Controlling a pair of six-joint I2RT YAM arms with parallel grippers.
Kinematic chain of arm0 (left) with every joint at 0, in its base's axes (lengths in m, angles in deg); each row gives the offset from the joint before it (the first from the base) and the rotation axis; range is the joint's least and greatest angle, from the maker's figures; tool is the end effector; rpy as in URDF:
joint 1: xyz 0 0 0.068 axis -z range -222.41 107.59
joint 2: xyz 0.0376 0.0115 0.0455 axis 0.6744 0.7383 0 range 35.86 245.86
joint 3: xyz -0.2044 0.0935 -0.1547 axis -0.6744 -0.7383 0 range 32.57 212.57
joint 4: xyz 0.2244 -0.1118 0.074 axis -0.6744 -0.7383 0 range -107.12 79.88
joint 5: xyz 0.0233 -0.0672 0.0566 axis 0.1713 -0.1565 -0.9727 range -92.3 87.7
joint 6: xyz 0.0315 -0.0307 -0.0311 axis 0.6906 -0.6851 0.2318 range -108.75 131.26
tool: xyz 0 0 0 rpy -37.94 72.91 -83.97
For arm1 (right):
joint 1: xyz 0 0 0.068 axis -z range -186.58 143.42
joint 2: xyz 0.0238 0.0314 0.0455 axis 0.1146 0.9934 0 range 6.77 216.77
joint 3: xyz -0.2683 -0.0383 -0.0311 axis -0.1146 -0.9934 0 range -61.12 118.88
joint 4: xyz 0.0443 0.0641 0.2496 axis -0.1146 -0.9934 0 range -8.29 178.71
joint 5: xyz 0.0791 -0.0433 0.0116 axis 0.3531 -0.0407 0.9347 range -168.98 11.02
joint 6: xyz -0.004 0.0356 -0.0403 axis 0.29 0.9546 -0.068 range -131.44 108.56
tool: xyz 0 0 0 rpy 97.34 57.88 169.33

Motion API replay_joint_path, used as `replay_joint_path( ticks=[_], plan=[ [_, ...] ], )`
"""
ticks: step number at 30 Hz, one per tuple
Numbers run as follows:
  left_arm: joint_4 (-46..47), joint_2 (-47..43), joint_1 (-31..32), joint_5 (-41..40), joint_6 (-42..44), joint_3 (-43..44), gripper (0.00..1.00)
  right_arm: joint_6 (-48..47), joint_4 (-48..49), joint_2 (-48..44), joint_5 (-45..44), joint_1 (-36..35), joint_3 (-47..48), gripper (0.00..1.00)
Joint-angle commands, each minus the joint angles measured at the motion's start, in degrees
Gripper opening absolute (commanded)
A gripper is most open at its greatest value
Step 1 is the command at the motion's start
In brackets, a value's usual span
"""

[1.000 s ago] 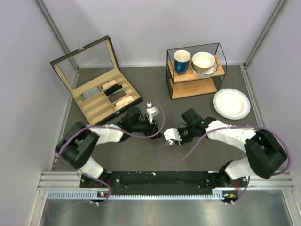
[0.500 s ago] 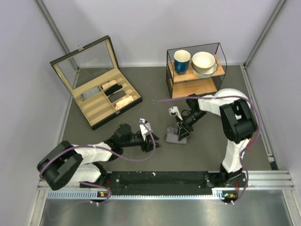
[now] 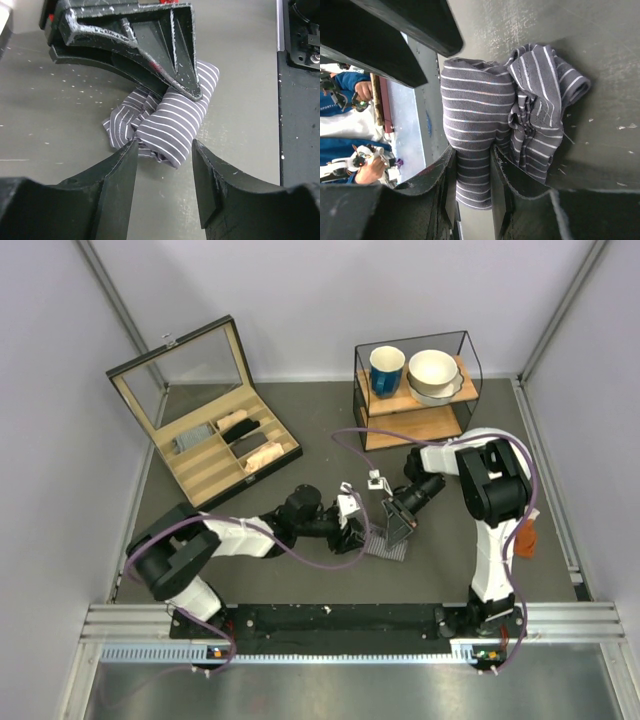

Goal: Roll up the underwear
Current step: Roll the underwear to the center of the board, then pick up the underwear from the center of the board.

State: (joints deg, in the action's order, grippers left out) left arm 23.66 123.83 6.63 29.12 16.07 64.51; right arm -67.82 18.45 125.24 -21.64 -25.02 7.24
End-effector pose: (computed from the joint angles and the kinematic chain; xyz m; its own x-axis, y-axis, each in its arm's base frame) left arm 0.1786 -0.2341 0.1684 -0.1666 0.3013 -0.9389 0.9782 0.1704 -0.1189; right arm 0.2770 0.1239 0.1156 -0.6473 -0.6895 -0.3249 -0.5525 0.1307 0.8232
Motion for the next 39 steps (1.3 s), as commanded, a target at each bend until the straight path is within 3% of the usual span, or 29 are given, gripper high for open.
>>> replay_joint_path(
  ticks=[1,14,16,17,18,26,29,33,34,39],
  plan=[
    [3.0,4.9,-0.8,6.4,-3.5,4.2,0.53,0.1,0.6,2.2,-9.5,0.7,-0.8,0.21],
    [0.1,14.8,-2.0,10.0,-4.6,10.8,0.58,0.0,1.0,1.3,-10.1,0.8,-1.0,0.21],
    [-0.3,16.1,-2.5,10.4,-4.6,11.8,0.63,0.0,1.1,1.3,-10.1,0.8,-1.0,0.21],
    [-0.6,16.4,-2.5,11.0,-4.6,12.2,0.74,0.0,1.1,1.2,-10.1,0.8,-1.0,0.21],
    [-1.3,16.9,-2.5,11.3,-4.6,13.0,0.98,0.0,1.1,1.1,-10.1,0.8,-1.0,0.21],
    [-4.1,21.6,-2.6,14.4,-4.6,16.0,0.99,0.0,1.4,1.1,-10.2,0.8,-1.1,0.21],
    [-4.7,22.7,-2.6,15.8,-4.6,16.7,0.95,0.0,1.4,1.1,-10.2,0.8,-1.1,0.21],
    [-5.1,24.4,-2.6,18.1,-4.6,18.0,0.82,0.0,1.4,1.0,-10.3,0.8,-1.1,0.21],
    [-5.5,25.4,-2.5,19.3,-4.6,18.3,0.72,0.0,1.4,1.0,-10.3,0.8,-1.1,0.21],
    [-5.5,26.9,-2.5,21.1,-6.5,18.8,0.42,0.0,1.4,0.9,-10.3,0.8,-1.1,0.21]
  ],
)
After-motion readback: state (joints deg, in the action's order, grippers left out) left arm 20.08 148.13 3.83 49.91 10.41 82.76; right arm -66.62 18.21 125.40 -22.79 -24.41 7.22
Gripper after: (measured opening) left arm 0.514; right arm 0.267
